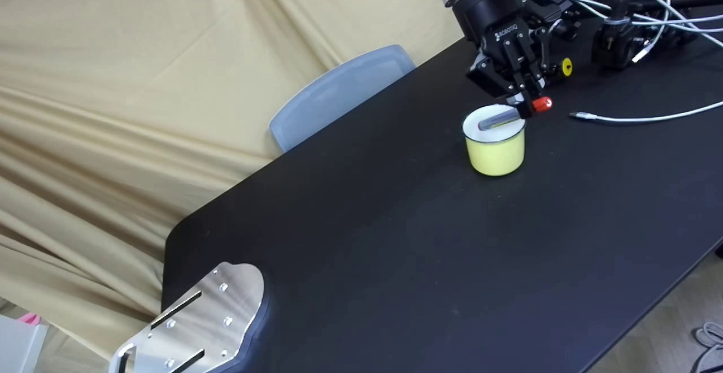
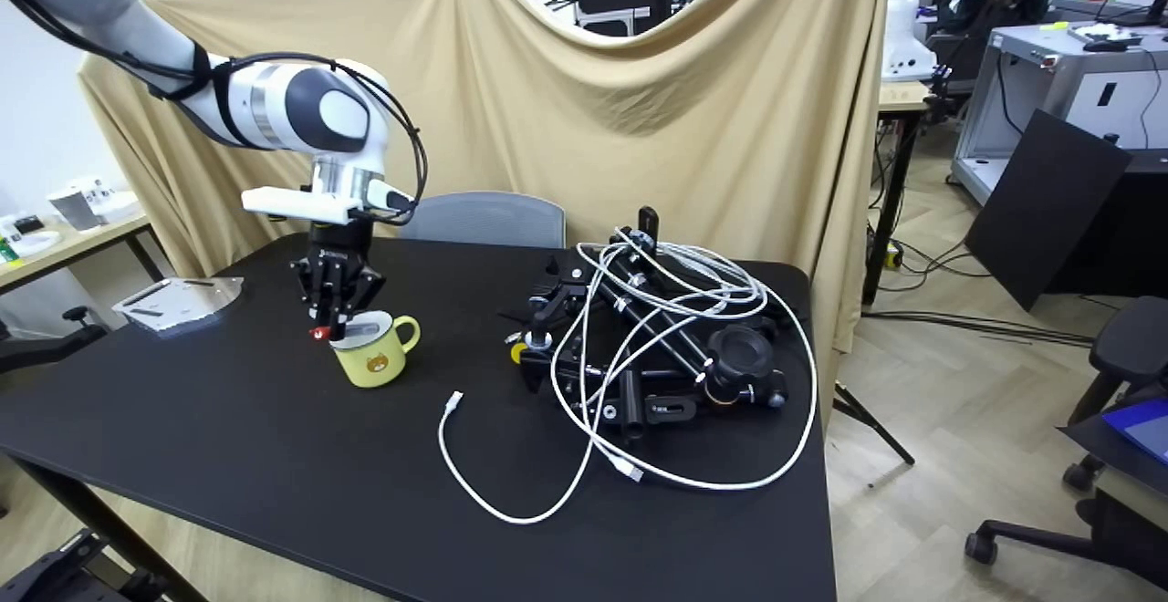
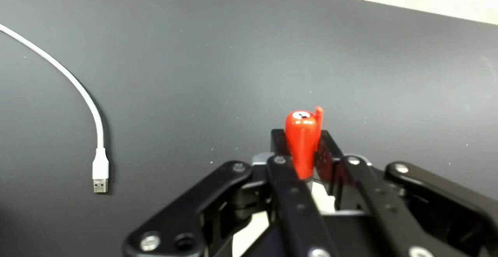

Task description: Put the marker in the mug

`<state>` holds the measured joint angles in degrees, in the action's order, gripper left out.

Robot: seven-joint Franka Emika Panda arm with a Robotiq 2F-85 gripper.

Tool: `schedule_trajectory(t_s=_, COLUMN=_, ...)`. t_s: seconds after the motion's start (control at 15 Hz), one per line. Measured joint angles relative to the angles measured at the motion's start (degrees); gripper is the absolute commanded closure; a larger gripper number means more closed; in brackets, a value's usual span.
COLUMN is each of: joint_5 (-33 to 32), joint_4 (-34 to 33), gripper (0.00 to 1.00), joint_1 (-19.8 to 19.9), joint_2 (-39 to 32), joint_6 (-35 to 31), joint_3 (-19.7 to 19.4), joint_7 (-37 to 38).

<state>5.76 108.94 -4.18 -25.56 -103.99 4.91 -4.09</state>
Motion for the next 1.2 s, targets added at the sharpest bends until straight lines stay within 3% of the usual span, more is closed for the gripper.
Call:
schedule_trajectory(t_s=0.27, joint_5=1.1, joint_4=-3.1, gripper=0.94, joint_1=0.0, joint_2=-2.2, joint_6=0.3, joint_3=0.0, joint_7=-0.1)
schedule_trajectory(t_s=0.33, joint_5=1.3, joint_4=-3.6, gripper=0.79, joint_1=0.0, joint_2=-2.7, joint_6=0.4, joint_3=0.0, joint_7=-0.1)
schedule_trajectory(t_s=0.4, joint_5=1.7, joint_4=-4.1, gripper=0.53, joint_1=0.1, joint_2=-3.1, joint_6=0.6, joint_3=0.0, joint_7=-0.1)
schedule_trajectory(t_s=0.47, joint_5=2.1, joint_4=-4.6, gripper=0.52, joint_1=0.1, joint_2=-3.5, joint_6=0.8, joint_3=0.0, joint_7=-0.1)
schedule_trajectory(t_s=0.93, joint_5=4.5, joint_4=-7.2, gripper=0.06, joint_1=0.4, joint_2=-4.8, joint_6=1.6, joint_3=0.0, joint_7=-0.1)
schedule_trajectory(t_s=1.2, joint_5=3.8, joint_4=-7.6, gripper=0.00, joint_1=-0.4, joint_2=-4.6, joint_6=0.8, joint_3=0.1, joint_7=0.1)
